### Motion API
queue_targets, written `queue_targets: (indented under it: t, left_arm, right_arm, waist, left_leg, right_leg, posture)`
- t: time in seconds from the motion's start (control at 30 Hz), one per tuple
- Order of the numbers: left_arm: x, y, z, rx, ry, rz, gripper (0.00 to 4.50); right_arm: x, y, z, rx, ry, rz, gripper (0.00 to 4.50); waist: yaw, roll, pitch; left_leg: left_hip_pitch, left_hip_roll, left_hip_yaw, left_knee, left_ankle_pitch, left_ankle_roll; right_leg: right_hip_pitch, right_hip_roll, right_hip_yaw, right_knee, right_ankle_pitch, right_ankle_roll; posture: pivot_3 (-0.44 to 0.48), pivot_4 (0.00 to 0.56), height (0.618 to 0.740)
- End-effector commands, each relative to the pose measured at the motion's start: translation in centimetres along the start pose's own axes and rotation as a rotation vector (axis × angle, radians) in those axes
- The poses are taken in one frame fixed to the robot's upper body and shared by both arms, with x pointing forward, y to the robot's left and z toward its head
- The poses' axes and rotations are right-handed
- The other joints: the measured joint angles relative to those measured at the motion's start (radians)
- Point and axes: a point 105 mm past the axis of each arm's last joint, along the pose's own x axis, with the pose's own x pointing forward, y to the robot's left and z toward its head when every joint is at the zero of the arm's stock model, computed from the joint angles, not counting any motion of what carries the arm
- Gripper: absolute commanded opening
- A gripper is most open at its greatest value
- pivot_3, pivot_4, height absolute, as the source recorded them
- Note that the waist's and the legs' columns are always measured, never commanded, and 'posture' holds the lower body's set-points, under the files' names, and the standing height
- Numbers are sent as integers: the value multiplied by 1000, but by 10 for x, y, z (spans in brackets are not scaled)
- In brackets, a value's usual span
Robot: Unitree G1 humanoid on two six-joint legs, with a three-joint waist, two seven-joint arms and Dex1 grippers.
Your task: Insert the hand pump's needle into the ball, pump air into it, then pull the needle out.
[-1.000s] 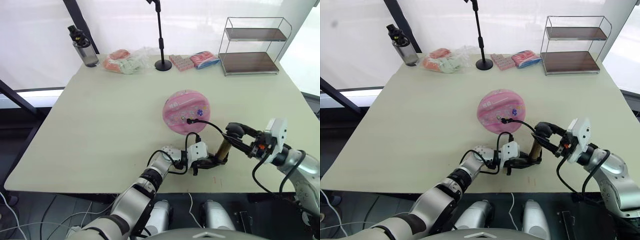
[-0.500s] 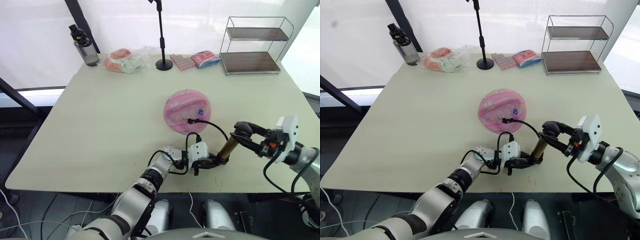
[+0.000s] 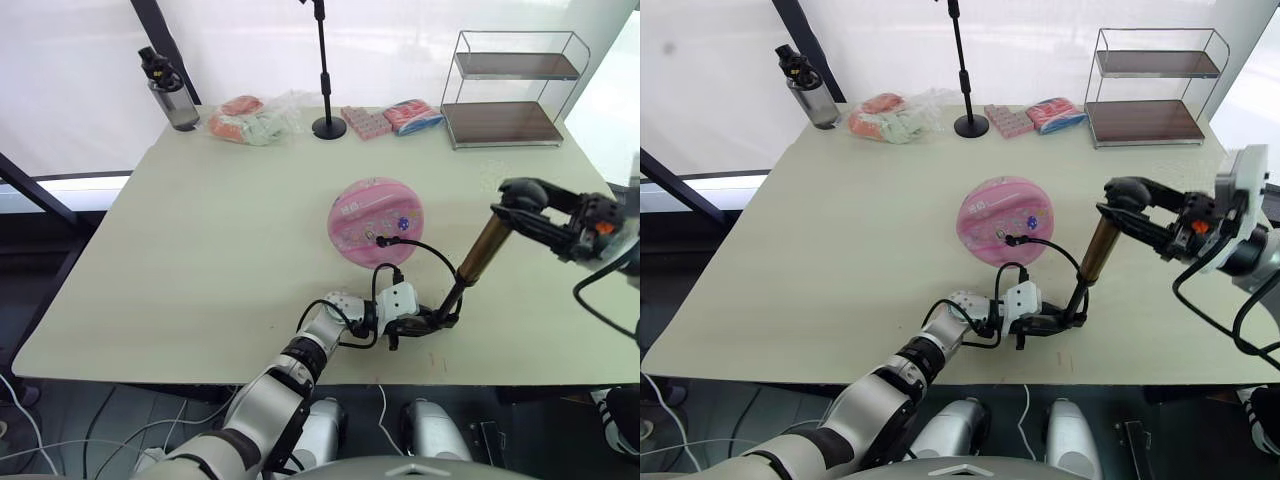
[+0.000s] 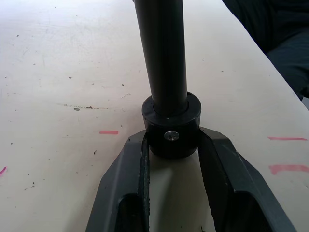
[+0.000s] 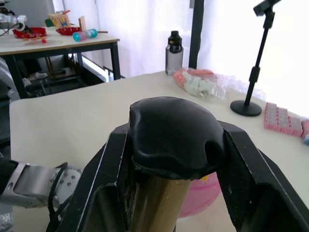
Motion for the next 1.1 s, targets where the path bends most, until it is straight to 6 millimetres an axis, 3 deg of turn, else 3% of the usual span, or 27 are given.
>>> queue_targets:
  t: [0.03,0.2,0.43,1.1]
  left_arm:
    - [-4,-20,-33,-76,109,-54,1095]
    - [-4,-20,-34,-74,110,-53,1095]
    - [-4,-21,-33,-73,109,-56,1095]
    - [-5,-19,-33,-71,110,-50,1095]
  right_arm:
    - [-12,-13,51,-162,-119,-92,1760]
    - [-11,-14,66,-172,-147,-89,1760]
    - [-7,-9,57,-150,-124,-67,1760]
    - [6,22,-59,78,40,-25,1567]
  waist:
    - [0,0,0]
    - [0,1,3]
    - [0,1,5]
    - [-3,-4,-4]
  left_leg:
    - [0,0,0,0,0,0]
    - [-1,0,0,0,0,0]
    - [-4,0,0,0,0,0]
    - [3,1,0,-1,0,0]
  right_leg:
    - [0,0,0,0,0,0]
    - [-1,0,0,0,0,0]
    - [-5,-1,0,0,0,0]
    - [1,2,0,0,0,0]
  posture:
    - [0,150,740]
    - [0,150,740]
    - [0,150,740]
    - [0,150,740]
